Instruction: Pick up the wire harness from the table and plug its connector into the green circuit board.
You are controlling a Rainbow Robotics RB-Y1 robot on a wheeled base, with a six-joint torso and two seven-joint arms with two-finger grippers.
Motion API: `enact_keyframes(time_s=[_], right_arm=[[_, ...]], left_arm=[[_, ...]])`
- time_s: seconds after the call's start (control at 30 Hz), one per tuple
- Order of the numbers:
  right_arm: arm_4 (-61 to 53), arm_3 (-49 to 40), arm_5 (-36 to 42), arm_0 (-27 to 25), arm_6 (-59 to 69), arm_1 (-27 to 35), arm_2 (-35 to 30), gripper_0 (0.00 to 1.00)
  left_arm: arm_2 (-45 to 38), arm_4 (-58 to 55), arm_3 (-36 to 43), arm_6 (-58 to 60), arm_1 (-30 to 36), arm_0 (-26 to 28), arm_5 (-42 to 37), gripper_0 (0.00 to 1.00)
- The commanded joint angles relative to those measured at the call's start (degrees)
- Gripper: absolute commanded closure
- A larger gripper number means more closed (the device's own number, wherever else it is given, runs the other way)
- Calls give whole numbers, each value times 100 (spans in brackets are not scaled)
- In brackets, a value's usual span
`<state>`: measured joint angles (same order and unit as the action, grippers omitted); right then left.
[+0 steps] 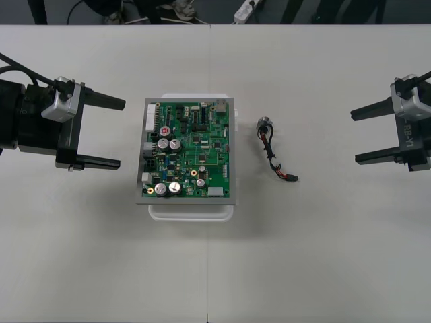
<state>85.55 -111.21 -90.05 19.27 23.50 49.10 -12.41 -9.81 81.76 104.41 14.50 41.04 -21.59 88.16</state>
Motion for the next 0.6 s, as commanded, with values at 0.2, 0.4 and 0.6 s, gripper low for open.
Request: enact_keyframes(time_s=[0.2,0.4,0.6], right_arm=[[445,-348,5,244,445,99,555,31],[638,-410,5,455,937,99,916,31],[963,-419,5,657,1139,108,1267,31]], left_arm=[[49,-90,45,-220,212,-21,184,0],[49,-90,45,-220,212,-21,184,0],[49,-90,45,-220,212,-21,184,0]])
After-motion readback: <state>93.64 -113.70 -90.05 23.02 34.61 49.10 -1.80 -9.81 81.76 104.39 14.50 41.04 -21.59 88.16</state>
